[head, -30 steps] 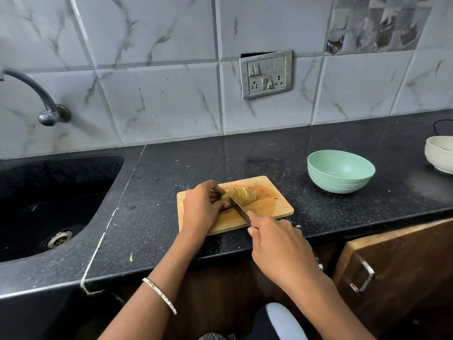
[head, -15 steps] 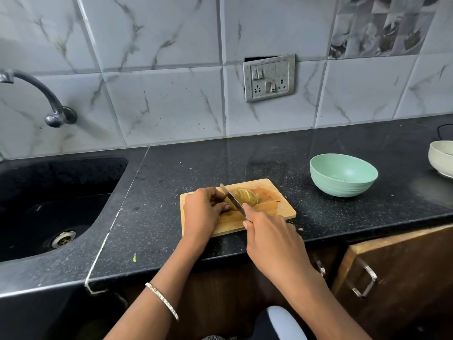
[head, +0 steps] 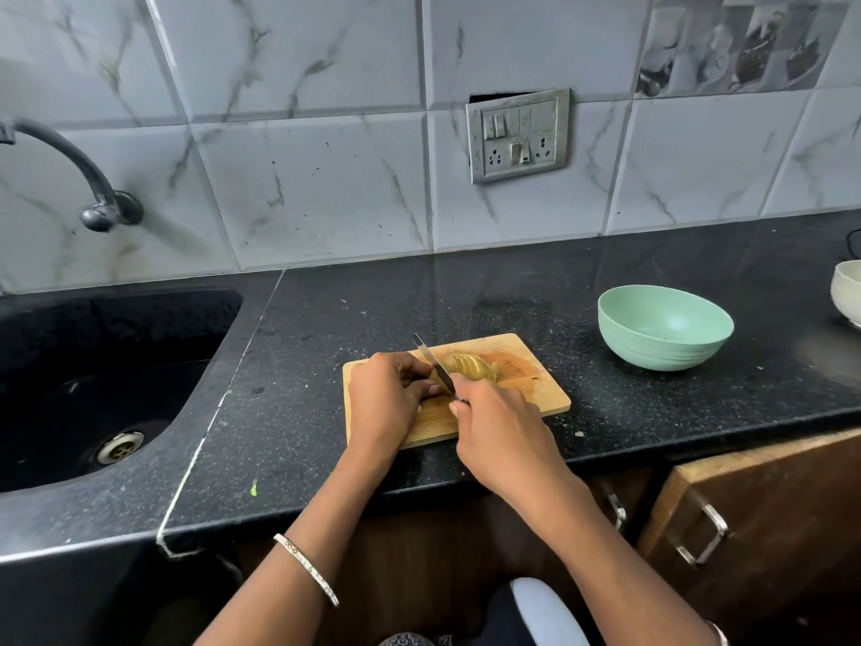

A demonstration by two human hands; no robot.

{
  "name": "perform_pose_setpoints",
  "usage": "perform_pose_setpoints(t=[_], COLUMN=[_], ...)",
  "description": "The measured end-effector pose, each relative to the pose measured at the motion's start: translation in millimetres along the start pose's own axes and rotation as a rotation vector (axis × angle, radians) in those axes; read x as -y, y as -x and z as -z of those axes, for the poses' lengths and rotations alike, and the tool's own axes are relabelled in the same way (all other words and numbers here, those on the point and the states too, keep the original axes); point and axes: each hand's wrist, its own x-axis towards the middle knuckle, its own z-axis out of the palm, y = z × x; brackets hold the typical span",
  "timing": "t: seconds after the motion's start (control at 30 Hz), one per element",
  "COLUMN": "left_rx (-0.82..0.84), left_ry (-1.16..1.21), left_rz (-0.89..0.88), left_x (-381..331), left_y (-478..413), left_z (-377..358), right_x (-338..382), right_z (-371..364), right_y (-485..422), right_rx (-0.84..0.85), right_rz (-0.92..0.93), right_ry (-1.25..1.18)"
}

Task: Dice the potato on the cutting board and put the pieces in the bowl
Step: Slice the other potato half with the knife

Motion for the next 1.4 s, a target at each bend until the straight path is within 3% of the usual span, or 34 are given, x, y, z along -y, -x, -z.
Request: perform_pose_setpoints(t=[0.53, 1.4], left_rx=[-0.001, -0.063], left_ry=[0.019, -0.091], left_rz=[-0.007, -0.129], left_x=[4.6, 5.1], left_y=[-2.9, 3.1], left_z=[-2.4, -16.1], right_x=[-3.5, -22.8], right_z=[-9.6, -9.0], right_y=[5.3, 2.8], right_rx=[0.063, -0.015], right_rz=[-0.053, 0.042], right_ry=[0.031, 0.047])
